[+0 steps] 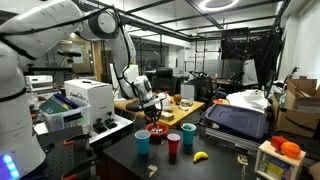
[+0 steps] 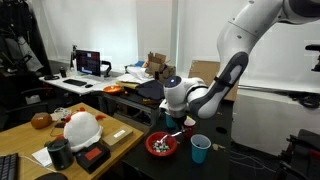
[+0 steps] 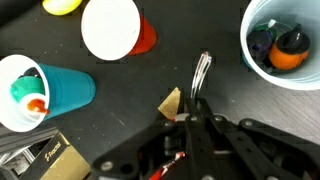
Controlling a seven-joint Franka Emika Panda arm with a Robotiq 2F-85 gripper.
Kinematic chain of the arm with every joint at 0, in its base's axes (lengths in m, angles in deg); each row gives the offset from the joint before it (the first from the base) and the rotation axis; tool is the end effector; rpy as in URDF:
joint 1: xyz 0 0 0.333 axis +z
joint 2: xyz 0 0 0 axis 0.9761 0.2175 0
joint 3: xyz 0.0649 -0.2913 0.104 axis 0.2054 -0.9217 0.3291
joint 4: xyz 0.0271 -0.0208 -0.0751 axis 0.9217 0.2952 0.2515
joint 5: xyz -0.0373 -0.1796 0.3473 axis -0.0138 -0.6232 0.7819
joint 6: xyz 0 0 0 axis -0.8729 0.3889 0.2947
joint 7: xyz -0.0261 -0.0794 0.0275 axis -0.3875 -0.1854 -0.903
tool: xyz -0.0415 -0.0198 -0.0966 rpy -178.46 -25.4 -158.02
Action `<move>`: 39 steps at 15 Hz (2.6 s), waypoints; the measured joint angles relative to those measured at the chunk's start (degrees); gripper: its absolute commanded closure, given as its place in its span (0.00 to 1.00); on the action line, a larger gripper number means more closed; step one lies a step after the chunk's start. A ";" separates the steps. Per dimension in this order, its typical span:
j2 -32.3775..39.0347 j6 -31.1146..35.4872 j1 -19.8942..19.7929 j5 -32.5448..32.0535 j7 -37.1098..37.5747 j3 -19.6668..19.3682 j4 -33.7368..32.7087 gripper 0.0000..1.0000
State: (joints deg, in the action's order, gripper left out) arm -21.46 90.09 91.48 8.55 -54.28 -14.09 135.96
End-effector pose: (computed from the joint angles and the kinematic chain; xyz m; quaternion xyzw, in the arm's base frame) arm 0.5988 0.1709 0.0615 0.8493 0.4899 -0.0418 0.1921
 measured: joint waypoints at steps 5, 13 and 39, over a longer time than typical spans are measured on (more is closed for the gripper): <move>0.00 -3.26 -0.01 1.39 -0.23 0.99 -0.04 0.99; 0.00 -9.80 0.03 6.89 -3.43 2.92 -0.54 0.99; 1.39 -19.86 1.73 13.52 -6.52 4.52 -5.14 0.99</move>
State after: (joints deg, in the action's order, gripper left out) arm -20.07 70.23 93.21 22.08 -60.80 -9.57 130.82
